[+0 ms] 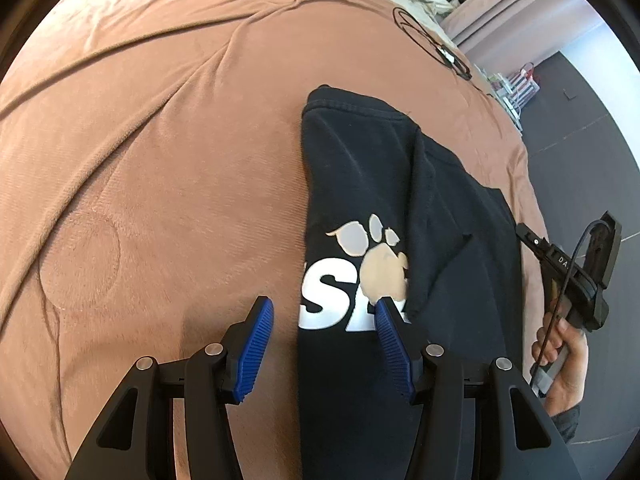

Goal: Fold small clothes

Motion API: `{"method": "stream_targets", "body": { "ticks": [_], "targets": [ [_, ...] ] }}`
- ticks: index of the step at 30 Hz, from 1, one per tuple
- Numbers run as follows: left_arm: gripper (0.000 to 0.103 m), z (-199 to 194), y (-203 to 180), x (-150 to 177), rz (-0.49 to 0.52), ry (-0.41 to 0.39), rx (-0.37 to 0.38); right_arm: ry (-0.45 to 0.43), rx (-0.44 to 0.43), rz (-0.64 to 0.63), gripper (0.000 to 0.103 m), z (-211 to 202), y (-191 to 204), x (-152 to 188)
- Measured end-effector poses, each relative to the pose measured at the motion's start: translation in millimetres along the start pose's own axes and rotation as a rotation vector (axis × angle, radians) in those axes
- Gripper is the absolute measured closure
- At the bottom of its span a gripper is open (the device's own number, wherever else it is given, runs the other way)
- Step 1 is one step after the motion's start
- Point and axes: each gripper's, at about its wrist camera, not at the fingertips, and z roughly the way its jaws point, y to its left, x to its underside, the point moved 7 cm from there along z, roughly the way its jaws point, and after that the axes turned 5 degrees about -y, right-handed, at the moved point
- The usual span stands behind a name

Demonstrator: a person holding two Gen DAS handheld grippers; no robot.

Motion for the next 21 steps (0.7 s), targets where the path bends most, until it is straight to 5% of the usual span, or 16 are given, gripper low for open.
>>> {"method": "stream_targets", "body": {
  "ticks": [6,8,10,15,19,21],
  "targets": [
    [0.047,-12,-2,-3,0.017,-0.014,-0.006,-0.015,0.029,-0.065,0.096,-24,23,-8],
    [0.047,-15,-5,-5,0.016,-0.016,0.006,-0.014,0.007,-0.105,0.055,-29,35,-4],
    [0.047,-19,-5,-5,0.022,-0.019,0.009,-0.031,-0.021,-0.166,0.036,-39,54,1],
    [0.048,-24,-4,-3,0.019,-0.018,0.011,-0.047,-0.140,-0.301,0.036,-59,100,16],
    [0.058,-22,-8,-3,0.024,-0.013,0.017,-0.034,-0.211,-0.399,0.037,-65,127,33],
    [0.063,-21,-9,-1,0.018,-0.011,0.026,-0.024,-0.241,-0.464,0.051,-67,141,43]
  ]
}}
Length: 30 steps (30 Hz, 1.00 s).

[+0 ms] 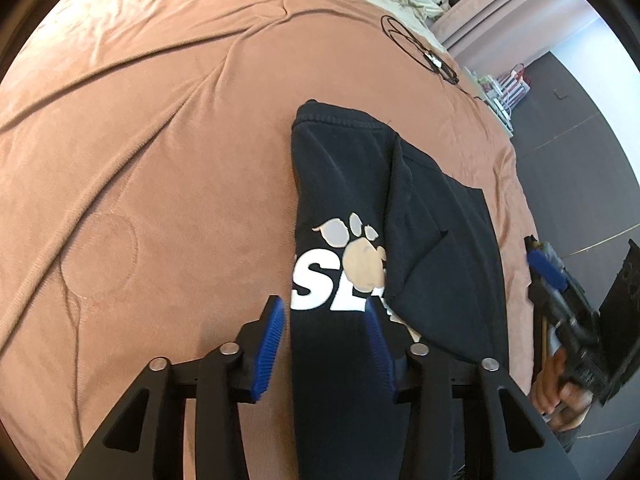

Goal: Fold small clothes

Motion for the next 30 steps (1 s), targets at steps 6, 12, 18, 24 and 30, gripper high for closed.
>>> {"method": "stream_targets", "body": {
  "ticks": [6,12,18,24,30],
  "targets": [
    [0.070,5,6,9,-0.039,0.003,0.003,0.095,-0.085,-0.102,0.065,14,29,15],
    [0.073,5,13,14,-0.059,0.006,0.006,0.147,-0.122,-0.154,0.066,28,45,6],
    [0.074,10,17,21,-0.071,0.016,0.017,0.211,-0.111,-0.155,0.074,48,49,10],
    [0.075,15,21,26,-0.106,0.009,0.047,0.282,-0.037,-0.127,0.098,77,46,13],
    [0.075,12,16,24,-0.091,0.015,0.036,0.245,-0.029,-0.078,0.103,69,35,-1]
  ]
}}
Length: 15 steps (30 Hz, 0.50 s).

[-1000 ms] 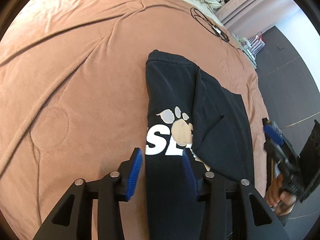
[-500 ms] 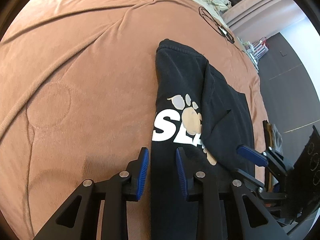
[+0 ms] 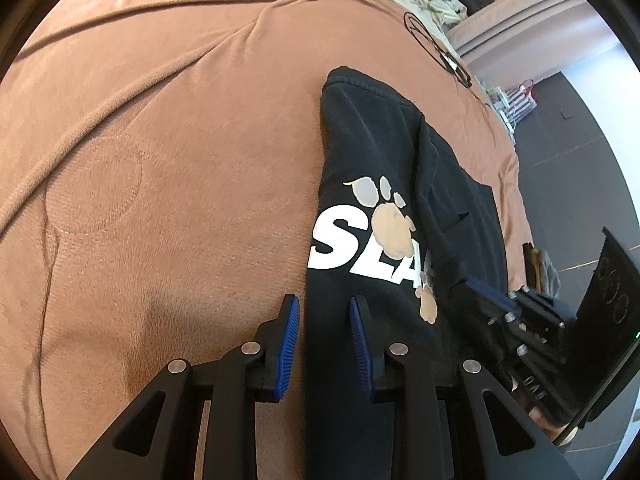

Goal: Fold small clothes

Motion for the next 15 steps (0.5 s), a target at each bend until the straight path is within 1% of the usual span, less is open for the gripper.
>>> {"method": "stream_targets", "body": {
  "ticks": [3,8,15],
  "targets": [
    [0.075,-2,-5,-2,0.007,-0.002,0.007,-0.048,-0.012,0.062,0.103,-14,-15,-1],
    [0.075,-5,-14,-6,0.043,-0.018,-0.007,-0.116,-0.016,0.170,0.103,-34,-46,4],
    [0.075,-9,-17,-18,0.047,-0.037,-0.011,-0.183,-0.023,0.308,0.103,-52,-88,14]
  ]
}}
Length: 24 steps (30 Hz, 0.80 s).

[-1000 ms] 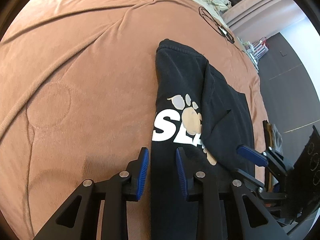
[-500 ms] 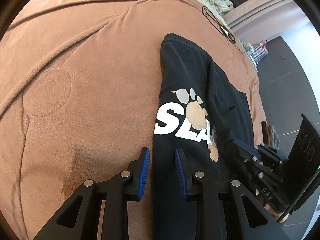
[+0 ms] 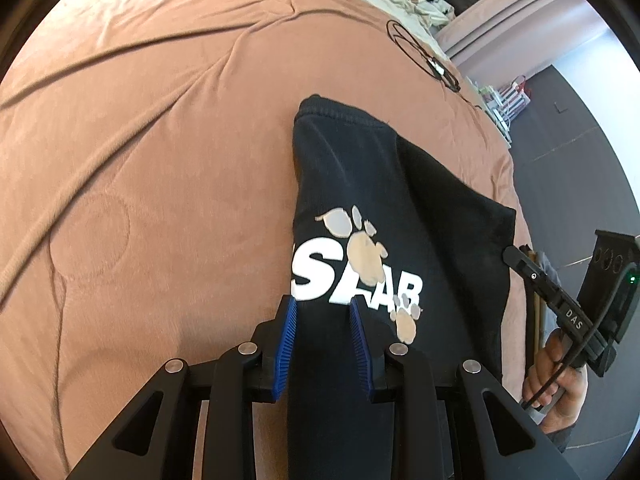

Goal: Fold small clothes

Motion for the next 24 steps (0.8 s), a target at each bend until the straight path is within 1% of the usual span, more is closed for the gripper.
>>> {"method": "stream_targets", "body": {
  "ticks": [3,6,7,10,11,13,15,16,17,20,22,24],
  "targets": [
    [0.075,-4,0,-6,-0.003,-0.017,0.010,-0.017,0.021,0.047,0.103,-1,-17,1],
    [0.075,-7,-2,-11,0.006,-0.030,0.009,-0.024,0.075,0.105,0.103,-2,-39,4],
    [0.075,-8,-3,-12,0.013,-0.033,0.007,-0.022,0.104,0.130,0.103,-1,-48,6],
    [0.075,-8,-3,-14,0.028,-0.033,-0.001,0.016,0.153,0.181,0.102,4,-62,11],
    [0.075,-8,-2,-15,0.029,-0.033,-0.003,0.022,0.157,0.190,0.102,3,-63,11],
    [0.075,-6,-3,-17,0.028,-0.033,-0.009,0.025,0.112,0.221,0.101,2,-62,13],
    [0.075,-4,-2,-21,0.026,-0.034,-0.015,0.031,0.085,0.237,0.089,1,-58,14],
    [0.075,-3,-2,-22,0.027,-0.033,-0.019,0.033,0.073,0.242,0.069,2,-57,15],
    [0.075,-1,-2,-23,0.028,-0.032,-0.023,0.031,0.063,0.246,0.054,1,-59,15],
    [0.075,3,-1,-23,0.034,-0.023,-0.033,0.028,0.028,0.242,0.052,0,-56,16],
    [0.074,6,0,-24,0.041,-0.018,-0.044,0.044,0.037,0.225,0.052,5,-61,15],
    [0.074,11,2,-26,0.049,-0.014,-0.063,0.077,0.064,0.179,0.052,14,-58,18]
  ]
}}
